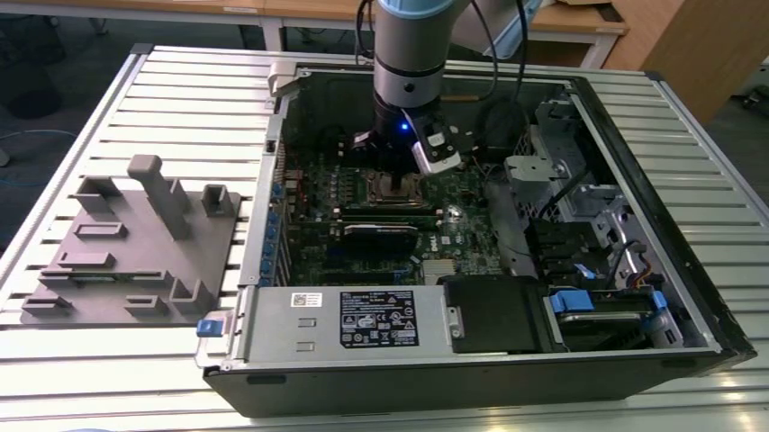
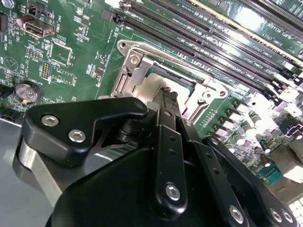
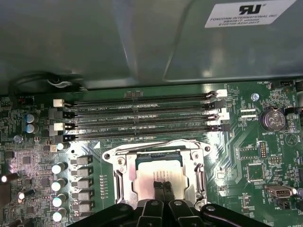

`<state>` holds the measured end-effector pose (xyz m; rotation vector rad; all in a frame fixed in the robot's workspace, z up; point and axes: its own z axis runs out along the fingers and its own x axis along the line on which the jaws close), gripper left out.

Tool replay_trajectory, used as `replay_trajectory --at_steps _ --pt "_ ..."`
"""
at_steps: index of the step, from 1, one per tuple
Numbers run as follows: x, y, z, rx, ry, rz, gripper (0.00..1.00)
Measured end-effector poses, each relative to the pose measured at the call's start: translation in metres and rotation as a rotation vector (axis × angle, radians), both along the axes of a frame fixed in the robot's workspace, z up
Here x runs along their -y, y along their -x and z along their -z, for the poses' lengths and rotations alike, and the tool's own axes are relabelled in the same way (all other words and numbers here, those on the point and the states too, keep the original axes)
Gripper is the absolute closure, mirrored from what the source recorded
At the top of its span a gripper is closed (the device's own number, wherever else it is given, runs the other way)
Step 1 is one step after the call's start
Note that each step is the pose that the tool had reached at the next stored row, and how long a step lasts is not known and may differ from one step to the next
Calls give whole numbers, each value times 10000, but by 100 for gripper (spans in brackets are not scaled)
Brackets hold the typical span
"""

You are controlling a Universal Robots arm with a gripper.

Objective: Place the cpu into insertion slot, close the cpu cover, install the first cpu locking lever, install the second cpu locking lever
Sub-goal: 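Install the second cpu locking lever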

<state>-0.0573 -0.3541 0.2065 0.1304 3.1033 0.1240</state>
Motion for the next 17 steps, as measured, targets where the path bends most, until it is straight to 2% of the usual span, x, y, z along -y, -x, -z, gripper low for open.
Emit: replay_trajectory --at_steps 6,17 --pt "-2 0 -37 0 7 0 90" --pt "-8 6 -38 -3 -10 0 90"
